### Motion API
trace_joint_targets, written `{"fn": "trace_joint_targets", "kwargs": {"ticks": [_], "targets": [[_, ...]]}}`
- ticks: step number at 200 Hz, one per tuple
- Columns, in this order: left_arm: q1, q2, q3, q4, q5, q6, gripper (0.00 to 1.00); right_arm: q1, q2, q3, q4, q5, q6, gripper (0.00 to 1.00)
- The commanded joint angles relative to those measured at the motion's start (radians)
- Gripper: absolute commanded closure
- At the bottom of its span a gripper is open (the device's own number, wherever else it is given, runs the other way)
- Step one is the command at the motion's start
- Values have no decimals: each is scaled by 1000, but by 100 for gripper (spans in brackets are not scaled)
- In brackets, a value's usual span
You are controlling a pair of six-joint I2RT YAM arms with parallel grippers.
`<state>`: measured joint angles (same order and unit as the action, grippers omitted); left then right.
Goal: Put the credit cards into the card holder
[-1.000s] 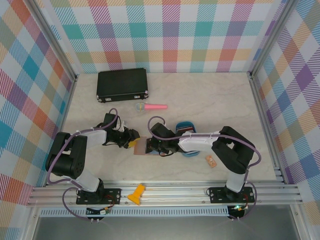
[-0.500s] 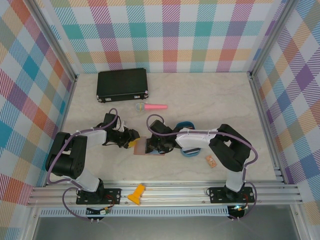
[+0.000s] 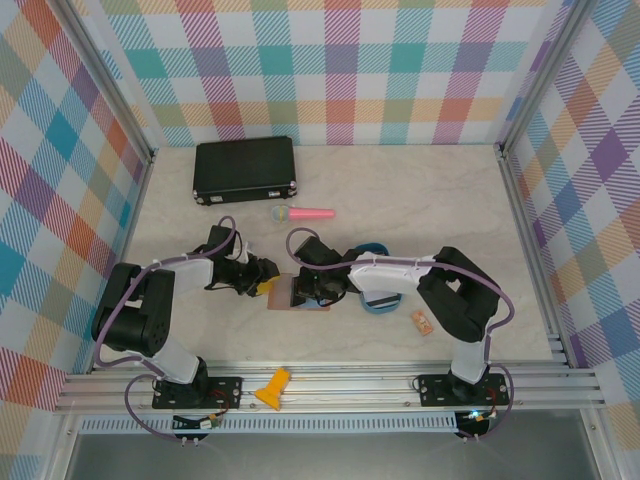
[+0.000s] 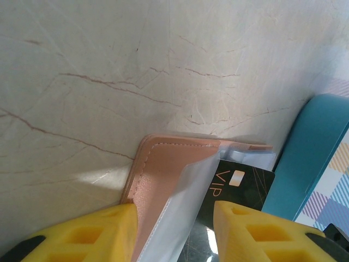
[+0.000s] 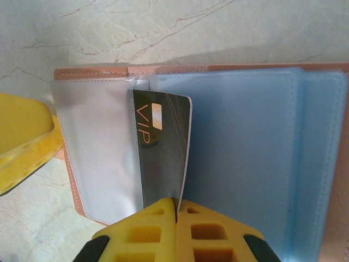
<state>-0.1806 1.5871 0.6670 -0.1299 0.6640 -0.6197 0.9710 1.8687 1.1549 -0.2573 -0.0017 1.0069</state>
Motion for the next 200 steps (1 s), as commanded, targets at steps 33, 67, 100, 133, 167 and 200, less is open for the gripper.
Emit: {"fn": "trace_joint_targets", "kwargs": {"ticks": [33, 67, 100, 133, 167, 200], "targets": [[2, 40, -9, -93, -81, 25, 57, 8, 42, -68, 86, -64, -49, 100], [2, 43, -8, -99, -84, 29, 57, -1, 44, -86, 107, -68, -46, 100], [3, 47, -5, -108, -89, 37, 57, -9, 83, -51, 125, -123, -91, 100], [2, 48, -4, -116, -96, 37, 57, -8, 94, -37, 137, -150, -103, 100], [3, 47, -3, -123, -99, 40, 57, -9, 93, -29, 120, -154, -102, 100], [3, 45, -4, -125, -101, 43, 57, -8, 59, -46, 107, -143, -99, 95]]}}
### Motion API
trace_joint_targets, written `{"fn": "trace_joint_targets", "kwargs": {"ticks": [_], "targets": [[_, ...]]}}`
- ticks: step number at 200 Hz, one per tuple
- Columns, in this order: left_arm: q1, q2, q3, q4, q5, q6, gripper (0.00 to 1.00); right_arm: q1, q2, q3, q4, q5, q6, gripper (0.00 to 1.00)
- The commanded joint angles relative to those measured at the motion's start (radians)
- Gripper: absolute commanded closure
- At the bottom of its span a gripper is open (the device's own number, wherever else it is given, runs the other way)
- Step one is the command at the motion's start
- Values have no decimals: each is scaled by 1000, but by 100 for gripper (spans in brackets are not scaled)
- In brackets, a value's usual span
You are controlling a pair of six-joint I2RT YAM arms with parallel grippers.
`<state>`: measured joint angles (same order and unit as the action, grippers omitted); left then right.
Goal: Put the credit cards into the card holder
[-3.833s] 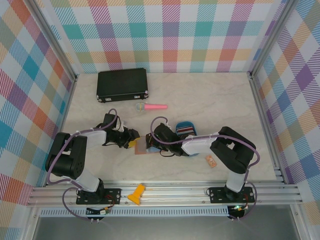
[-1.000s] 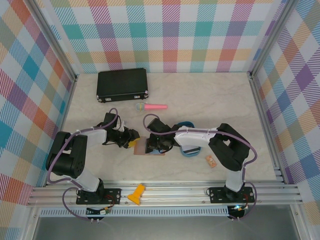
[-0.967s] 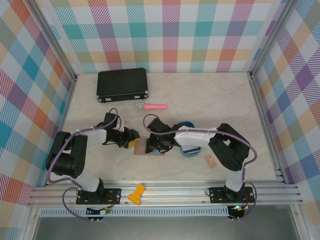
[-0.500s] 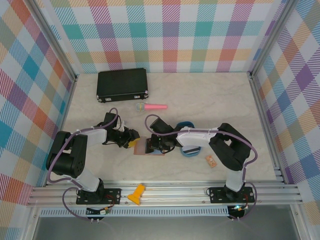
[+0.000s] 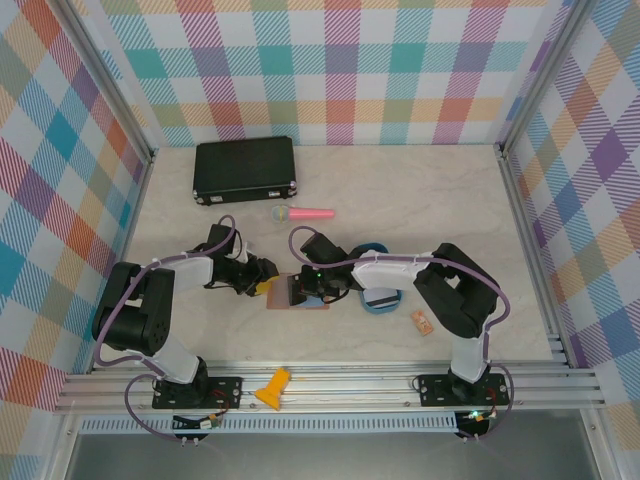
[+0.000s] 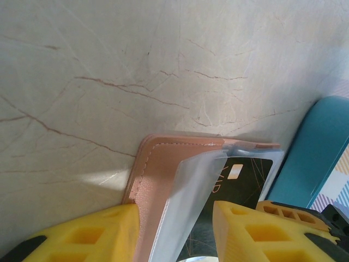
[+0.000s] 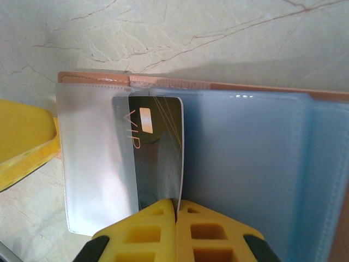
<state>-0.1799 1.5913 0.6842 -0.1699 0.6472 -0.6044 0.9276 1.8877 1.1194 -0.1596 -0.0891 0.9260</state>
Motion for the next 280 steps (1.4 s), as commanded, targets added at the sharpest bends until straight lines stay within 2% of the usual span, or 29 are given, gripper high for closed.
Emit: {"fn": "trace_joint_targets", "kwargs": {"ticks": [1, 21, 96, 212, 251, 280], "targets": [[2, 41, -21, -85, -84, 27, 57, 35, 39, -10, 10, -56, -19, 95], [2, 43, -21, -86, -84, 27, 57, 35, 26, -15, 7, -50, -15, 100], [1, 45, -20, -95, -94, 33, 58, 33, -10, -96, 81, 25, 55, 100], [0, 44, -20, -99, -101, 35, 58, 47, 88, 31, -85, -58, 57, 100], [0, 41, -23, -99, -104, 36, 58, 47, 85, 21, -61, -63, 81, 100], [1, 37, -22, -99, -115, 35, 58, 47, 36, -33, -44, -21, 98, 100]]}}
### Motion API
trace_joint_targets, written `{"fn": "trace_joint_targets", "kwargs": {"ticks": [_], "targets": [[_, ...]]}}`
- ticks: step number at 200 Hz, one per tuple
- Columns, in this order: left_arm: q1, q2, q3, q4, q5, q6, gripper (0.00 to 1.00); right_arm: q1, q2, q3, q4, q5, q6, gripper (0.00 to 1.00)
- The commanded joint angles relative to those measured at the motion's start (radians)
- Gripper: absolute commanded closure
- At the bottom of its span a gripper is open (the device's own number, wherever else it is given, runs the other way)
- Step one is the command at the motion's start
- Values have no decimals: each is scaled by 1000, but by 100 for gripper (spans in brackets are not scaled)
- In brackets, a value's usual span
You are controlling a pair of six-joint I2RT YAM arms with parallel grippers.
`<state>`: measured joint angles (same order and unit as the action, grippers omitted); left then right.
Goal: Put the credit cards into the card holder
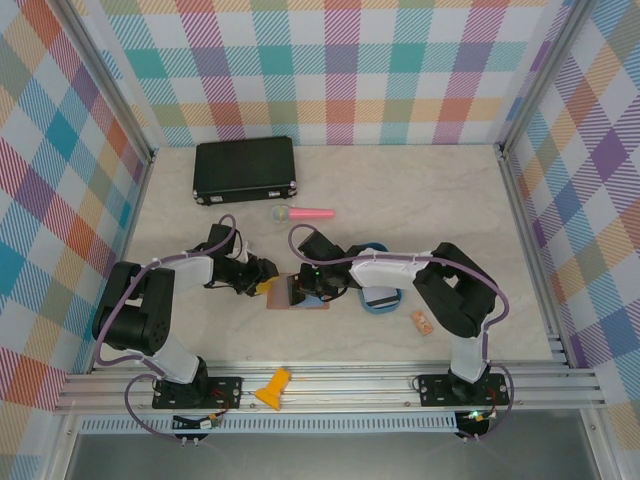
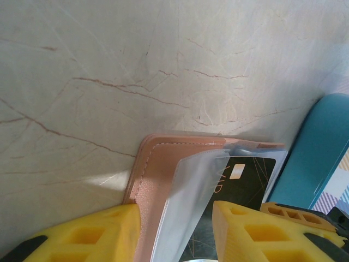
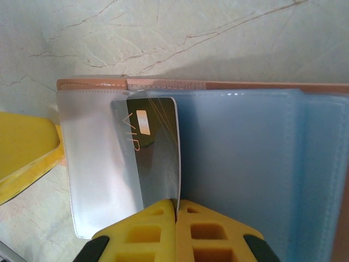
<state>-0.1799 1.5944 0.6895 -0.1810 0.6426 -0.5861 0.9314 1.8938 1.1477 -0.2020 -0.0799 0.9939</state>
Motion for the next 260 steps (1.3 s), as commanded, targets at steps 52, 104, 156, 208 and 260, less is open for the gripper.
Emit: {"fn": "trace_joint_targets", "kwargs": {"ticks": [52, 104, 156, 208, 260], "targets": [[1, 38, -25, -122, -123, 11, 59, 43, -10, -101, -7, 6, 53, 100], [2, 38, -23, -131, -126, 15, 59, 44, -37, -128, -22, 40, 83, 100], [2, 42, -23, -132, -122, 17, 59, 44, -36, -129, -25, 49, 94, 100], [2, 44, -25, -133, -123, 19, 59, 44, -56, -155, -29, 95, 145, 100], [2, 52, -23, -129, -120, 19, 59, 44, -55, -163, -3, 97, 144, 100]]}}
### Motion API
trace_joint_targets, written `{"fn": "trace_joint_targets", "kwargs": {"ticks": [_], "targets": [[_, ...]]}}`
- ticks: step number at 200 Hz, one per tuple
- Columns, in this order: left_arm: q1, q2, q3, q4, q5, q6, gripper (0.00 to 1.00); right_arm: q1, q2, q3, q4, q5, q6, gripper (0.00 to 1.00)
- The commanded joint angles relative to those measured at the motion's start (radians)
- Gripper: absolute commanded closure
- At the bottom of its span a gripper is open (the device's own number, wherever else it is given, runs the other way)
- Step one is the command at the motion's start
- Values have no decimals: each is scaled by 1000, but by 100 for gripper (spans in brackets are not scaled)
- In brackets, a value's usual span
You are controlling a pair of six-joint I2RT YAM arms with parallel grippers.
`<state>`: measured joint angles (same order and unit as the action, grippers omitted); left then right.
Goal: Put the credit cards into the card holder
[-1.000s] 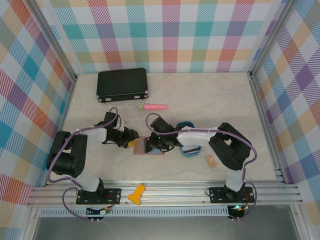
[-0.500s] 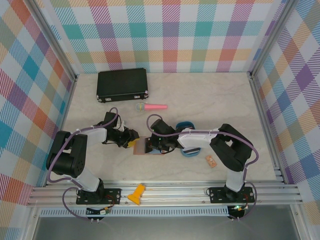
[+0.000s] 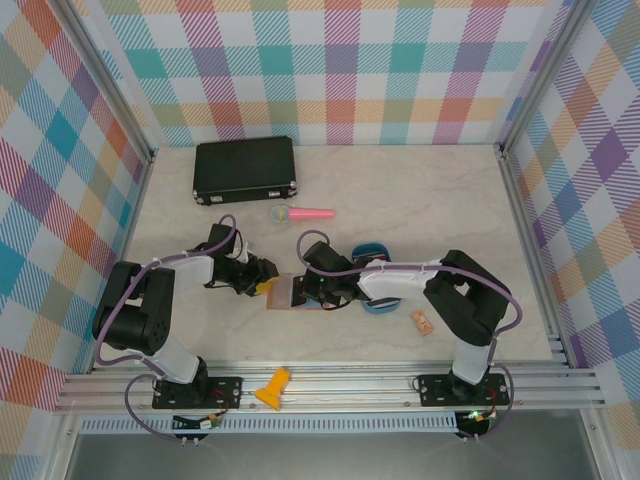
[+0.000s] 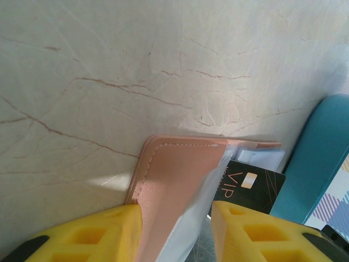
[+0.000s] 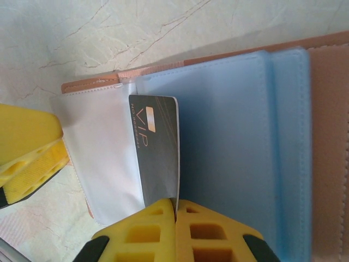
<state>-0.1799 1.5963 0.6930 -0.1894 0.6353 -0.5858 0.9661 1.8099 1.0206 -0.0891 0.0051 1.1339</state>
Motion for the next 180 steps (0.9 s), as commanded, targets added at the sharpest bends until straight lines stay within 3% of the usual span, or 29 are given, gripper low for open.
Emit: {"fn": "trace_joint_targets", "kwargs": {"ticks": [1, 180], "targets": [[2, 50, -26, -120, -111, 19, 59, 9, 30, -35, -115, 10, 2, 100], [1, 54, -29, -125, -110, 19, 59, 8, 156, 96, -122, -116, -55, 100]]}}
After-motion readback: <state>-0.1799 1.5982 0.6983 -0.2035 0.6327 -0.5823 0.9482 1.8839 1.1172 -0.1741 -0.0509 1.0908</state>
